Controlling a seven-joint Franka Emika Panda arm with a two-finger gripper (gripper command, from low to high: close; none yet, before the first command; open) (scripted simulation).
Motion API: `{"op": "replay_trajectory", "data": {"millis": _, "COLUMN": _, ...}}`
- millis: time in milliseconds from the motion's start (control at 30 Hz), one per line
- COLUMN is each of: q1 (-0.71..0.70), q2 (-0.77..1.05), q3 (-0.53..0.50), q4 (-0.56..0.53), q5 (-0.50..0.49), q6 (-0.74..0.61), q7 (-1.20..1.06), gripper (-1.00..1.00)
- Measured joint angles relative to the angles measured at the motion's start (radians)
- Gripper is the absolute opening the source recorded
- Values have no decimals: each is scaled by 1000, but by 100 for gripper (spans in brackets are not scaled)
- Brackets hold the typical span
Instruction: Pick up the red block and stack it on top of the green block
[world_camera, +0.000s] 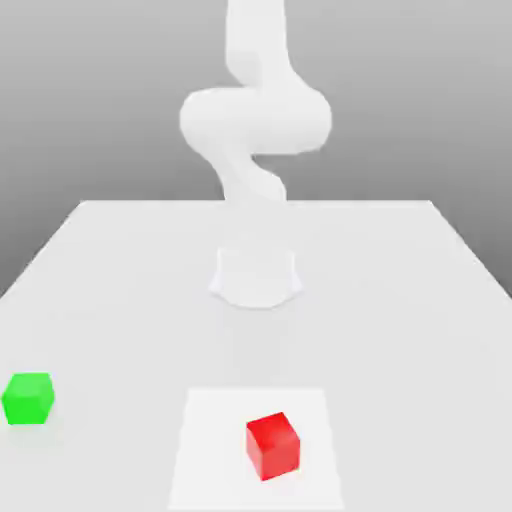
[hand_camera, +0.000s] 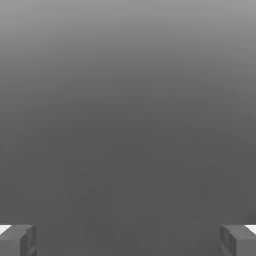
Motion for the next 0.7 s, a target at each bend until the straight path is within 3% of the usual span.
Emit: {"op": "replay_trajectory", "data": {"millis": 700, "q1": 102, "q2": 767, "q3": -56, "q4": -276, "q5": 29, "q6": 369, "q7": -335, "gripper": 0}}
